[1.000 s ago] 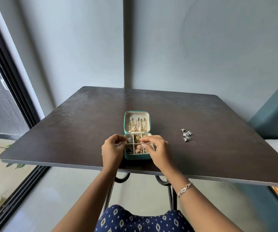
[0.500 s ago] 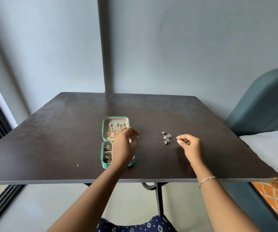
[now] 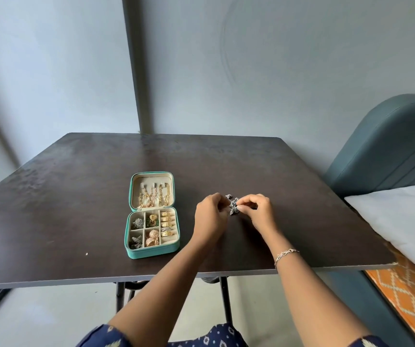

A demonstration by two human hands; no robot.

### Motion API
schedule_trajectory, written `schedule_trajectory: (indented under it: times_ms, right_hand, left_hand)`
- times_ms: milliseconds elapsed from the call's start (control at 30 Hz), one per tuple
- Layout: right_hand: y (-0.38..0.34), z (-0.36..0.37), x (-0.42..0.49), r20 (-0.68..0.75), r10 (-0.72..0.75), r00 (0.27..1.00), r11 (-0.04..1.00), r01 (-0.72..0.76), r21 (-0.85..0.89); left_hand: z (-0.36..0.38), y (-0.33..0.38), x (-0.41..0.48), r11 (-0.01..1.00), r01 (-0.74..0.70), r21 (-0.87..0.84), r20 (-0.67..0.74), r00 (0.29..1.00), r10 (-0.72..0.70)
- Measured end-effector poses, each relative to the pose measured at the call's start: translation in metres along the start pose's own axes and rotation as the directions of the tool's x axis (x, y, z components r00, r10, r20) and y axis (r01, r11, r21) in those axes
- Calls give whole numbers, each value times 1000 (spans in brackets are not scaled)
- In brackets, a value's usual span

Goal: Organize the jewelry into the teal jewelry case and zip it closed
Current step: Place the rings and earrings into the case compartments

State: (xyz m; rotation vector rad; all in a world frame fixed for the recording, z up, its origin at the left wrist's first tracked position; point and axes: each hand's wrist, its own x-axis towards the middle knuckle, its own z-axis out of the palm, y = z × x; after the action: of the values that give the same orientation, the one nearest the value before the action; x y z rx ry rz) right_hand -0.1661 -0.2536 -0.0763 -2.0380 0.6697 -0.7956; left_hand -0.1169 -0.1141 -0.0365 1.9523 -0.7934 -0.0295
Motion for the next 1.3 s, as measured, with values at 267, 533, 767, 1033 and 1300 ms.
schedule_trajectory:
  times_ms: [267,533,767,1033,1300]
  right_hand:
    - [1,1,1,50,-25,998,999,27,-36]
    - [3,1,1,18,-27,999,1000,27,12]
    - [-4,-4,-3,39,11,999,979,-19,203]
    - [-11,-5,-7,75,13,997,949,-36,314]
    - [-16,-11,-12,157,-66,985,927,2,376]
  left_hand:
    - [13,-11,3,999,50,2,-3,999,-50]
    - [17,-12,5,998,40,41,36,998,-41]
    - [22,-7,9,997,-7,71,88,996,1]
    - [26,-6,6,999,19,27,27,999,-19]
    - [23,-12,8,988,95,-125,7,995,-95]
